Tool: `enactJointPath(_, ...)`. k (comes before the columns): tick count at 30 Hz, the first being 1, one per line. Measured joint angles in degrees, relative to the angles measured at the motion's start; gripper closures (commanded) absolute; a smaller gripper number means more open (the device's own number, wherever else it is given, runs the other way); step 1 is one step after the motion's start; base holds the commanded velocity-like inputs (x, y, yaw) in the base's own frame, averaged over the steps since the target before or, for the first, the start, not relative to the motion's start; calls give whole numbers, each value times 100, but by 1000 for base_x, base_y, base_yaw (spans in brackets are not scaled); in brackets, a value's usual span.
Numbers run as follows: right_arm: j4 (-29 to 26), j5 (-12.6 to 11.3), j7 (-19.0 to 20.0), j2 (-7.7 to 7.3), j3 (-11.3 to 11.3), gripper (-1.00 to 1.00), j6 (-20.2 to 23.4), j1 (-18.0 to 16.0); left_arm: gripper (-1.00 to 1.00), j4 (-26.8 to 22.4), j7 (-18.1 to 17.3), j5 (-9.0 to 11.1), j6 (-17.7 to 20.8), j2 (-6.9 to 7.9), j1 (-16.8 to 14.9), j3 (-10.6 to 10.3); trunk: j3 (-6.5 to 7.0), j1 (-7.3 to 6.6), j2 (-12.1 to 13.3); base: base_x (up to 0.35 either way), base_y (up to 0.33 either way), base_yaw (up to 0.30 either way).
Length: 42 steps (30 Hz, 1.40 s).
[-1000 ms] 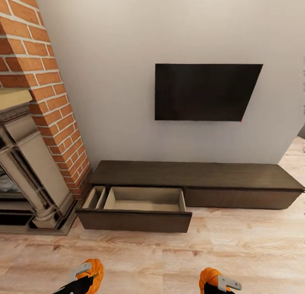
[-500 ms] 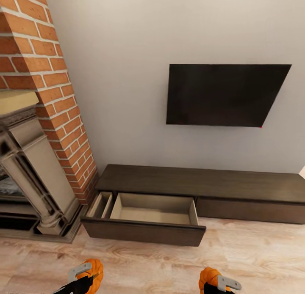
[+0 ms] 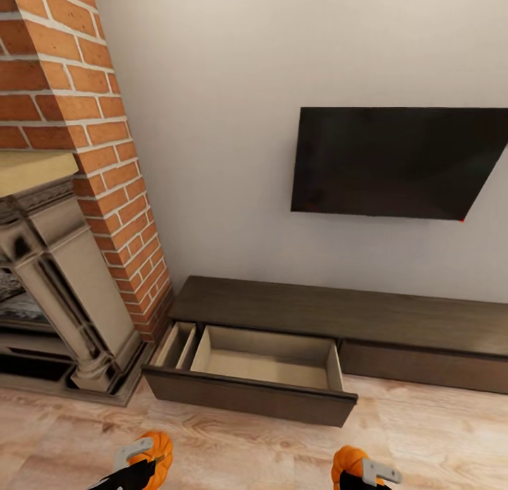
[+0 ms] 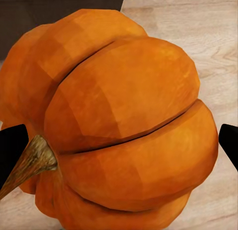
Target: Place each of the two pumpkins and all three candles from the living room inside a cabinet in the living room (use any cabinet), then make sure every cabinet is closed, and position the cauldron so it is next to a table in the living room.
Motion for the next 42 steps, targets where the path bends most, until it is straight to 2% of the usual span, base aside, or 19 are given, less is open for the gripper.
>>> enactJointPath(17,-31,-16,3,-4,-30,100,10,0,100,0,0,0,0,1,0,-1,0,0,0,48,-24,0)
enactJointPath(37,-139,9,4,-5,1,100,75,-2,100,-48,-2,-1,49,8,-1,-7,0,0,0,167,34,0)
enactJointPath(39,-383,13,-7,-15,6,100,287,-6,100,-76,-4,-21,164,7,-22,-20,0,1,0,19,0,0)
enactJointPath(40,-609,-24,-16,-19,-10,100,538,-5,100,-159,-6,-35,346,5,-49,-27,1,1,1,9,0,0)
enactJointPath(42,-1218,-76,-36,-8,-36,100,1242,-4,100,-650,-4,-67,999,59,-113,-28,1,1,1,5,0,0)
